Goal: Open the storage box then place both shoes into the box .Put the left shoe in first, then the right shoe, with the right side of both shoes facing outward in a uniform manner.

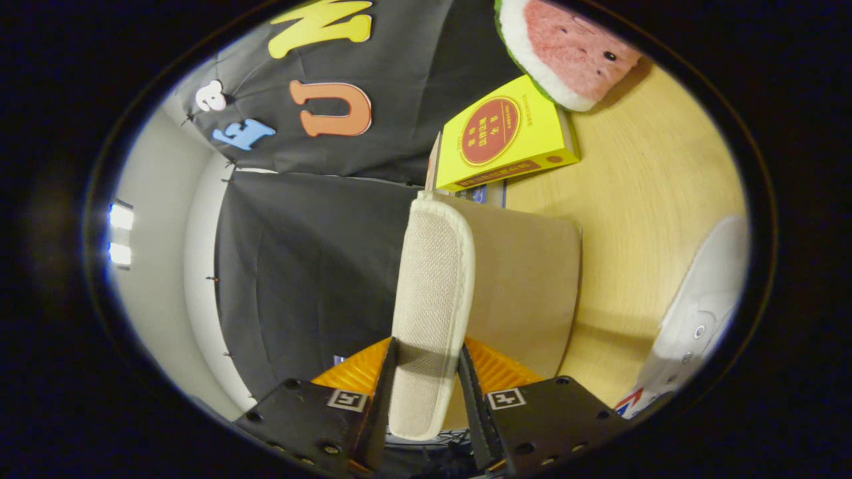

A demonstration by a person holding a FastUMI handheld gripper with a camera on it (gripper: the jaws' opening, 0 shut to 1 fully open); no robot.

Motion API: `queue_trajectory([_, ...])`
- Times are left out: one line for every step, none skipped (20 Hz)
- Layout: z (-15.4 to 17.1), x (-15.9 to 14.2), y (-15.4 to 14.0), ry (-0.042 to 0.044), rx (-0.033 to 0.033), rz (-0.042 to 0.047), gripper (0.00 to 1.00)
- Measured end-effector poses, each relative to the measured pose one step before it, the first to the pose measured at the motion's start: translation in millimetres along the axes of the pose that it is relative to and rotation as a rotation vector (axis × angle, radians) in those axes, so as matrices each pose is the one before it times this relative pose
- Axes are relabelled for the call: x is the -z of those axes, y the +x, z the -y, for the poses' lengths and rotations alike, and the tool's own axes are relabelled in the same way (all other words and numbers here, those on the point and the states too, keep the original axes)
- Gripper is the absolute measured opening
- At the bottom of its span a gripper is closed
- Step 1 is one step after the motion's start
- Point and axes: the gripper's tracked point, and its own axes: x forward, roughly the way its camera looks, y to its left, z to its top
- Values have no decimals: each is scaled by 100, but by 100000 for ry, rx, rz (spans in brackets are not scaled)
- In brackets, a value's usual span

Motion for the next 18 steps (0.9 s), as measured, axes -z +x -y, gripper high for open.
queue_trajectory([-25, -580, -390, 2480, -534, 3243, 41])
queue_trajectory([-242, -369, -589, 2401, -184, 1747, 27])
queue_trajectory([-608, 113, -540, 1237, -595, 272, 12])
queue_trajectory([13, -59, -328, -1080, 2547, 720, 7])
queue_trajectory([-357, 517, 63, -1948, 2144, -681, 3])
queue_trajectory([-167, 237, -47, -1488, 2731, -152, 3])
queue_trajectory([-627, 375, -295, -1233, 2326, -221, 3])
queue_trajectory([-511, 9, -248, -870, 1603, 516, 3])
queue_trajectory([-557, 7, -148, -801, 1819, 284, 3])
queue_trajectory([-577, 133, -273, -1041, 2486, 393, 3])
queue_trajectory([-556, 156, -112, -1968, 3233, 789, 3])
queue_trajectory([-762, 11, -118, -2625, 2325, 1163, 3])
queue_trajectory([-1279, 118, -66, -1916, 847, 831, 3])
queue_trajectory([-1116, -44, 42, -1344, 346, 949, 3])
queue_trajectory([-1281, -76, 16, -1064, 503, 1194, 3])
queue_trajectory([-1104, -27, 29, -543, 202, 682, 2])
queue_trajectory([-1172, -159, 60, -1315, 1300, 1292, 3])
queue_trajectory([-628, -230, 166, -1894, 2721, 1214, 3])
